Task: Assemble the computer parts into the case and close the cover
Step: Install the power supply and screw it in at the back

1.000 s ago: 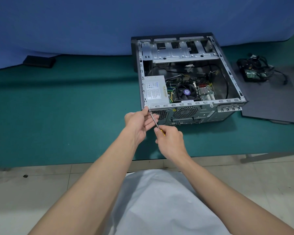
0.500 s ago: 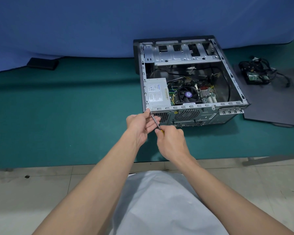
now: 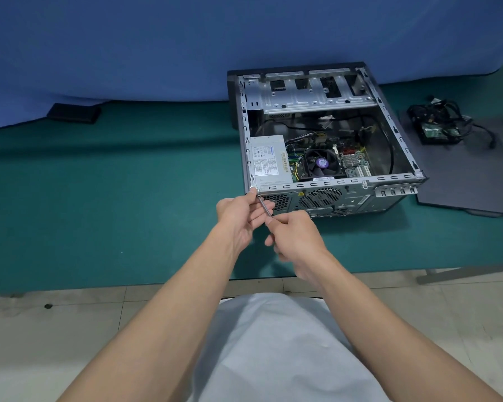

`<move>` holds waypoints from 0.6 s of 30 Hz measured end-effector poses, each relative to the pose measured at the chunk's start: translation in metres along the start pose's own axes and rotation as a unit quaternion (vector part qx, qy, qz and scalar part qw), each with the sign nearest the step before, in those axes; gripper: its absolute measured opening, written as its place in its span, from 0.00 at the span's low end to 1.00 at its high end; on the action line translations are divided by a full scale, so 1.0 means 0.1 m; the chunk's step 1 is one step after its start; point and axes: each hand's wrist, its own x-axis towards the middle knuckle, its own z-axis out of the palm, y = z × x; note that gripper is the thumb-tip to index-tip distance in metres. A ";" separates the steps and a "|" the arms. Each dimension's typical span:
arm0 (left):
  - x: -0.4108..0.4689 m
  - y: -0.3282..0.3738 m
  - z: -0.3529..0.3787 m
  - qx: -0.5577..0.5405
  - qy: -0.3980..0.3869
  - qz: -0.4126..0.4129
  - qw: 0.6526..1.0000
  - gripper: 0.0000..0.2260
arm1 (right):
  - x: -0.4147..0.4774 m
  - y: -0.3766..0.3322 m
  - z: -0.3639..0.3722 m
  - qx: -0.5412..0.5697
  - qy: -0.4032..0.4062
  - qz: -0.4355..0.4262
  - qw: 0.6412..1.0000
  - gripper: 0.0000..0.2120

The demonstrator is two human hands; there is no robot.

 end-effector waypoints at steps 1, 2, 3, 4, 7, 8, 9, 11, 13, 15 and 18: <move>0.00 0.00 0.00 0.000 0.000 -0.001 1.000 0.08 | 0.00 -0.01 0.00 0.029 -0.008 0.014 0.999 0.13; 0.00 0.00 -0.01 0.000 -0.001 -0.001 1.000 0.07 | -0.01 -0.01 0.00 0.054 -0.016 0.026 0.998 0.13; 0.00 0.00 -0.01 0.001 -0.002 -0.002 1.000 0.07 | -0.02 -0.02 0.00 0.078 -0.023 0.037 0.996 0.12; 0.00 0.00 -0.01 0.002 -0.002 -0.002 1.000 0.07 | -0.03 -0.03 0.00 0.105 -0.030 0.046 0.993 0.12; 0.01 0.00 -0.01 0.002 -0.002 -0.001 1.000 0.07 | -0.06 -0.05 0.00 0.177 -0.055 0.067 0.980 0.11; 0.02 0.00 -0.01 0.004 -0.001 0.000 1.000 0.08 | -0.06 -0.04 0.00 0.192 -0.063 0.073 0.977 0.11; 0.02 -0.01 -0.02 0.009 -0.002 -0.001 1.000 0.09 | -0.06 -0.03 0.00 0.209 -0.073 0.078 0.972 0.10; 0.03 -0.03 -0.05 0.019 -0.013 -0.008 1.000 0.10 | -0.05 -0.01 0.00 0.253 -0.099 0.092 0.958 0.11; 0.03 -0.03 -0.09 0.020 -0.031 -0.020 0.999 0.08 | -0.04 0.04 0.00 0.309 -0.126 0.104 0.937 0.12; 0.03 -0.02 -0.10 0.014 -0.045 -0.034 0.998 0.04 | -0.02 0.09 0.01 0.356 -0.148 0.116 0.915 0.12; 0.03 -0.04 -0.08 0.001 -0.053 -0.050 0.997 0.03 | 0.01 0.15 0.05 0.406 -0.164 0.138 0.889 0.12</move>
